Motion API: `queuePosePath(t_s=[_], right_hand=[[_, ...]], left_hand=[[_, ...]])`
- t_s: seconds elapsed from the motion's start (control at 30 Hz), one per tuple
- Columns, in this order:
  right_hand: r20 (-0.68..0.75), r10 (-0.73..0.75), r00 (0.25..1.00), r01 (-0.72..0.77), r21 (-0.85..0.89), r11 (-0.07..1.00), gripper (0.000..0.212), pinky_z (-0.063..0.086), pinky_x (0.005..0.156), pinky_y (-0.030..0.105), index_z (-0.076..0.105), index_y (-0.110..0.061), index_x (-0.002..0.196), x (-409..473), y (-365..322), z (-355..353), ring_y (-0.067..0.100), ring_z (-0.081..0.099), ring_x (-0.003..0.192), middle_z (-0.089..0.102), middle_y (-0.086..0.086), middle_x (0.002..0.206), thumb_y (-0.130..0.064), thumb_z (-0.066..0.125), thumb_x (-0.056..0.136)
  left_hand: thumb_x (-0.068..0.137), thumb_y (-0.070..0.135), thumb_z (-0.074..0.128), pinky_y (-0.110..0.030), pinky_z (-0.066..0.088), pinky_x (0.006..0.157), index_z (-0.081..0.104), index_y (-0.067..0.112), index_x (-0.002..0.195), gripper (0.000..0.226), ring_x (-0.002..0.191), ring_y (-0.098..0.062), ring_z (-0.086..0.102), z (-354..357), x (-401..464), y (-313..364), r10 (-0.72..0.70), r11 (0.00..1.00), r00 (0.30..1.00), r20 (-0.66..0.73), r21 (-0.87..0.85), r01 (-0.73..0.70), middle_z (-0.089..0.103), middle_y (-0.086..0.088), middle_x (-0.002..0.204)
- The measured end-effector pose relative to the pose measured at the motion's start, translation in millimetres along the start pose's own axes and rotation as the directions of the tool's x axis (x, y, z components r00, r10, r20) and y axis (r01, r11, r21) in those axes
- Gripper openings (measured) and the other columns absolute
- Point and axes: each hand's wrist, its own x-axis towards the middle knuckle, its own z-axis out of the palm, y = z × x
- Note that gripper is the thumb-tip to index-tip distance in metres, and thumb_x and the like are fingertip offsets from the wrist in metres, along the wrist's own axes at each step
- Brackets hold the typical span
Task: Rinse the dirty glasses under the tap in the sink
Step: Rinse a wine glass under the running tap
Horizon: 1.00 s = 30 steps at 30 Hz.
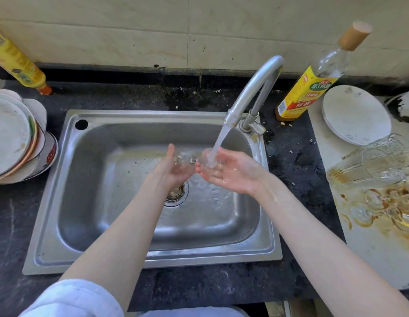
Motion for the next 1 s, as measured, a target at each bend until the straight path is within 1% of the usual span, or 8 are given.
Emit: queuePosePath(t_s=[0.17,0.27,0.37,0.43,0.57,0.8,0.9,1.0], right_hand=[[-0.002,-0.11,0.994,0.11,-0.005,0.994,0.013,0.057,0.072,0.028,0.06,-0.006,0.094,10,8,7,0.023,0.068,0.081,0.068,0.01,0.081,-0.007,0.047,0.095],[0.037,-0.148,0.988,0.148,-0.012,0.989,0.009,0.053,0.056,0.019,0.057,-0.012,0.09,13,15,8,0.01,0.063,0.06,0.065,0.007,0.072,-0.004,0.056,0.087],[0.019,-0.195,0.981,0.196,-0.063,0.979,0.015,0.022,0.041,0.015,0.051,-0.018,0.082,16,22,6,0.001,0.034,0.034,0.052,-0.001,0.054,-0.011,0.064,0.077],[-0.064,-0.271,0.96,0.267,-0.07,0.961,0.016,0.013,0.043,0.019,0.049,-0.02,0.074,19,25,5,0.002,0.025,0.03,0.043,-0.006,0.043,-0.022,0.061,0.085],[-0.251,-0.288,0.924,0.278,-0.074,0.958,0.035,0.017,0.038,0.018,0.046,-0.015,0.073,22,23,7,0.006,0.023,0.031,0.035,-0.004,0.038,-0.046,0.049,0.09],[-0.124,-0.171,0.978,0.196,0.235,0.952,0.009,0.051,0.049,0.018,0.059,-0.01,0.091,13,29,-7,0.013,0.056,0.053,0.063,0.01,0.072,-0.012,0.06,0.082],[-0.14,-0.217,0.966,0.234,0.128,0.964,0.024,0.049,0.043,0.016,0.058,-0.01,0.089,9,27,-9,0.01,0.055,0.045,0.064,0.008,0.064,-0.023,0.066,0.071],[-0.151,-0.276,0.949,0.263,-0.099,0.96,0.02,0.048,0.044,0.015,0.056,-0.009,0.093,12,26,-11,0.009,0.055,0.043,0.063,0.007,0.058,-0.028,0.058,0.085]], left_hand=[[0.087,0.044,0.06,-0.033,0.046,0.031,0.042,-0.003,0.124,0.062,0.051,-0.031,0.061,-8,-4,-9,-0.111,0.958,0.992,-0.055,-0.271,0.092,0.06,-0.025,0.08],[0.088,0.041,0.059,-0.037,0.054,0.048,0.041,-0.003,0.121,0.058,0.077,-0.035,0.061,-5,-4,-14,-0.105,0.957,0.993,-0.053,-0.279,0.086,0.057,-0.026,0.086],[0.087,0.044,0.059,-0.045,0.05,0.088,0.036,-0.009,0.129,0.072,0.108,-0.036,0.058,-9,7,-14,-0.121,0.969,0.991,-0.052,-0.221,0.106,0.055,-0.026,0.117],[0.084,0.048,0.061,-0.05,0.053,0.076,0.03,-0.007,0.137,0.082,0.114,-0.038,0.055,-9,14,-14,-0.099,0.984,0.992,-0.083,-0.157,0.085,0.048,-0.023,0.133],[0.085,0.049,0.058,-0.046,0.053,0.072,0.028,0.005,0.143,0.079,0.115,-0.034,0.055,-6,18,-20,-0.013,0.995,0.989,-0.15,-0.104,-0.003,0.045,-0.017,0.139],[0.089,0.042,0.055,-0.047,0.048,0.089,0.018,0.004,0.146,0.077,0.123,-0.035,0.048,-1,13,-10,0.128,0.986,0.982,-0.142,-0.091,-0.142,0.035,-0.02,0.142],[0.091,0.039,0.055,-0.047,0.05,0.08,0.02,0.005,0.146,0.074,0.123,-0.034,0.048,4,8,-12,0.135,0.986,0.98,-0.143,-0.08,-0.148,0.036,-0.02,0.142],[0.091,0.041,0.053,-0.043,0.05,0.085,0.019,0.006,0.146,0.074,0.12,-0.033,0.05,1,8,-19,0.083,0.985,0.986,-0.147,-0.136,-0.103,0.037,-0.018,0.142]])
